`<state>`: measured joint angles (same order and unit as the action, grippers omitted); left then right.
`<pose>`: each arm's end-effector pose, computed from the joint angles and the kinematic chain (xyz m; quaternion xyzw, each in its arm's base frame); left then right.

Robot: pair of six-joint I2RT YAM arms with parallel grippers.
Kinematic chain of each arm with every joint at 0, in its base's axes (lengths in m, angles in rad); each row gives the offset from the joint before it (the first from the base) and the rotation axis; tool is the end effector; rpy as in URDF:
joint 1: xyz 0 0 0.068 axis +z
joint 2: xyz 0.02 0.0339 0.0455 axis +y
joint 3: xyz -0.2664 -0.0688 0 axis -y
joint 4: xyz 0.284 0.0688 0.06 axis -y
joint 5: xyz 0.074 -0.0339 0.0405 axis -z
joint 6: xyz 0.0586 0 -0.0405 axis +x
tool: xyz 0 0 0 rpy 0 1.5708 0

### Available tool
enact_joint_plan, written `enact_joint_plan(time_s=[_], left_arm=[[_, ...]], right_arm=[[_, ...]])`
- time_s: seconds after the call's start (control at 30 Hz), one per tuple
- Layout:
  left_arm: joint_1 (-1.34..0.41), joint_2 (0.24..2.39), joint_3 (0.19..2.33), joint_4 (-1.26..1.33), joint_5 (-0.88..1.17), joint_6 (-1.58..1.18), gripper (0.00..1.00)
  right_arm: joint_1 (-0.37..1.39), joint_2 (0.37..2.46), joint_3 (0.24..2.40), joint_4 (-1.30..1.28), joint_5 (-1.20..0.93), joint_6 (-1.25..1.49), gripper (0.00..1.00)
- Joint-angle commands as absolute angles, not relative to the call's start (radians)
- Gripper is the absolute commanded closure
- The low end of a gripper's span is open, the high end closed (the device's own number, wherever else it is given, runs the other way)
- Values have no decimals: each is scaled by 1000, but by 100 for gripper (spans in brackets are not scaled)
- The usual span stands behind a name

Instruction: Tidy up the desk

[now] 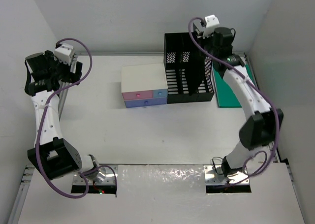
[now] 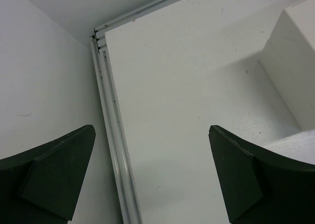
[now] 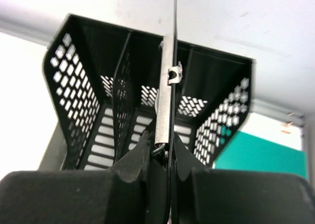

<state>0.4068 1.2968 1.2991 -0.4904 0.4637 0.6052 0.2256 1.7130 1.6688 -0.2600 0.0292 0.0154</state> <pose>0.3258 0.1118 0.3713 0.2004 0.8183 0.0708 0.5341 0.4591 0.1036 0.3849 -0.0760 0.8025 0.0594 0.5889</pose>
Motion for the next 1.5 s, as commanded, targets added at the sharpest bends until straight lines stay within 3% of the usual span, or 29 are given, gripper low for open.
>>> enact_joint_plan(time_s=[0.0,0.2,0.53,0.93,0.97,1.0,1.03,1.1,1.13,1.3,1.4,1.47], left_arm=[[396,1299,1312,-463,477,606,0],[390,1299,1328,-472,486,595,0],[390,1296,1328,-486,474,604,0],[390,1296,1304,-471,476,604,0],[388,1298,1301,-471,476,604,0],[390,1296,1301,-472,474,606,0],[390,1296,1299,-472,472,607,0],[390,1296,1296,-474,469,612,0],[390,1295,1293,-477,469,620,0],[390,1296,1287,-480,485,624,0],[388,1296,1292,-480,505,617,0],[384,1298,1298,-480,515,603,0]], right_arm=[[265,1498,1450,74,60,-43,100],[293,1318,1175,408,60,-101,100],[293,1302,983,649,143,34,100],[295,1396,926,649,155,91,100],[295,1422,949,602,155,89,95],[293,1433,977,548,141,84,80],[293,1440,1035,434,124,75,41],[293,1436,1089,312,97,63,20],[293,1425,1130,198,95,72,1],[256,1315,1245,-162,129,136,1],[135,1293,1333,-420,14,216,1],[-48,1272,1301,-427,-174,279,1]])
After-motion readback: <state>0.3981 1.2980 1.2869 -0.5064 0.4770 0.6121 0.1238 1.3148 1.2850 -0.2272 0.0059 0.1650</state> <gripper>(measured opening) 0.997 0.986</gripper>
